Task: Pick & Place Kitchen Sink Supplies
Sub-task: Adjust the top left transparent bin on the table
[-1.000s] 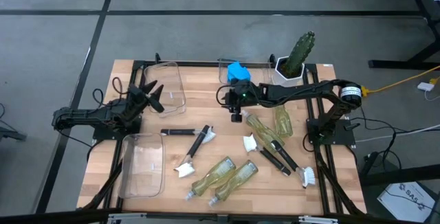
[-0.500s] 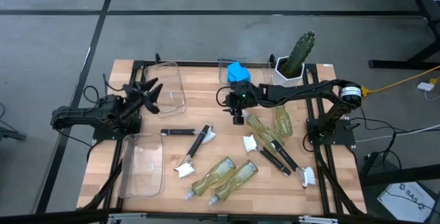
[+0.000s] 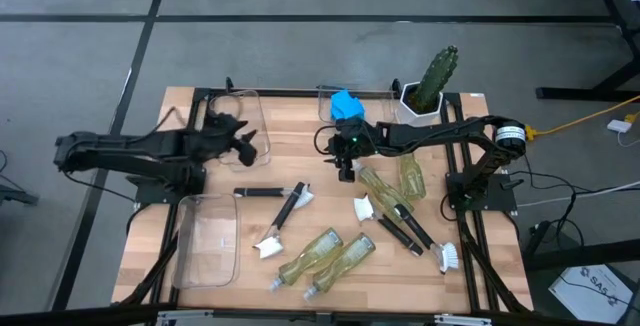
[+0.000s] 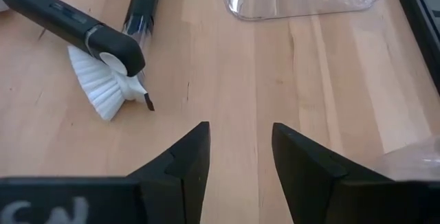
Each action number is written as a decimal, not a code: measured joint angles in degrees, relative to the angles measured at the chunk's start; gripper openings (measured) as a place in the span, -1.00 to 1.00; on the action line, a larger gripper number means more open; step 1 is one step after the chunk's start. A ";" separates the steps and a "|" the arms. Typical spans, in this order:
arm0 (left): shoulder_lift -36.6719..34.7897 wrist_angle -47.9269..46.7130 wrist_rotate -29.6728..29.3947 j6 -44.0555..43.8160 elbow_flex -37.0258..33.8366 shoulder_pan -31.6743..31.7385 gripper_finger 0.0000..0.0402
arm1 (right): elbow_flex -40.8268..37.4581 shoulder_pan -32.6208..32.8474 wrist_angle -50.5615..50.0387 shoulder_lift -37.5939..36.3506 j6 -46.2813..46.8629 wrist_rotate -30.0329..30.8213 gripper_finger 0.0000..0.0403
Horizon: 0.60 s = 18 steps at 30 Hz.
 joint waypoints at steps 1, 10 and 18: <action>2.31 -1.45 0.58 -1.31 1.44 0.81 -0.10 | 0.00 0.14 -0.01 0.00 0.00 0.00 -0.23; 17.59 -9.25 16.78 -15.83 9.98 13.28 -0.10 | 0.00 1.59 -1.59 0.00 -0.30 -0.04 -0.23; 29.54 -13.75 28.70 -17.26 10.18 20.30 -0.10 | 0.00 1.59 -4.23 -0.02 -1.56 0.00 -0.23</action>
